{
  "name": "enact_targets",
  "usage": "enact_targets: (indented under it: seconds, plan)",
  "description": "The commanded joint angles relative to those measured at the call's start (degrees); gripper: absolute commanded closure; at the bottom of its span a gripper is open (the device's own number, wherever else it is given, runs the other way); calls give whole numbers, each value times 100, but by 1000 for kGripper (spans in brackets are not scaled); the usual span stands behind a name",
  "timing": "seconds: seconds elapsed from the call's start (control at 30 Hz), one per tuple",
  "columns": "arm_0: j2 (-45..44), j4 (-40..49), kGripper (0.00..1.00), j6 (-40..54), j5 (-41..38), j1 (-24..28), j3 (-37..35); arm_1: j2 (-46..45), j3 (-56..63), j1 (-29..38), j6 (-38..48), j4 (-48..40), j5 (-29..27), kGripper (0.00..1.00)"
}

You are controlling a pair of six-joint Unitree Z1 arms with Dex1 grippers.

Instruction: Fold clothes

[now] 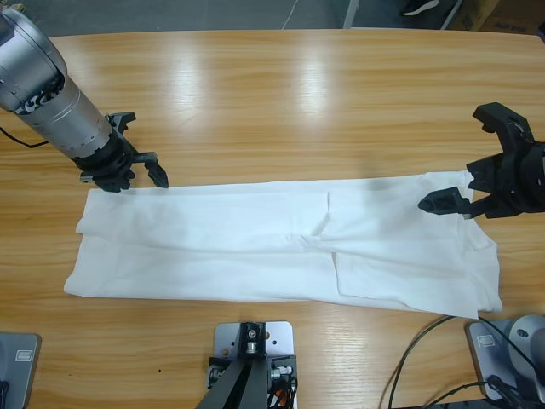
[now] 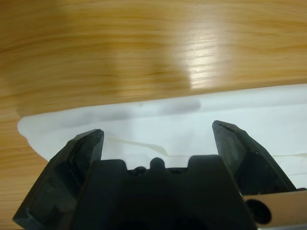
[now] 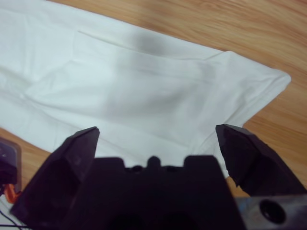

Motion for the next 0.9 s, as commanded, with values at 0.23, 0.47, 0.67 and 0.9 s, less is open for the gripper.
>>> enact_targets:
  seconds: [0.23,0.47,0.67,0.9]
  plan:
    - [342,-365,115,26,51,-89,481,141,167,77,85,-57,-68,9]
    - [64,-368,115,24,-67,-141,615,95,193,77,85,-40,-64,9]
    - [-442,-333,115,-159,-348,-330,1274,113,193,77,111,-66,-84,9]
    - [-787,-158,115,-298,-608,-542,1507,132,346,77,183,-119,-66,9]
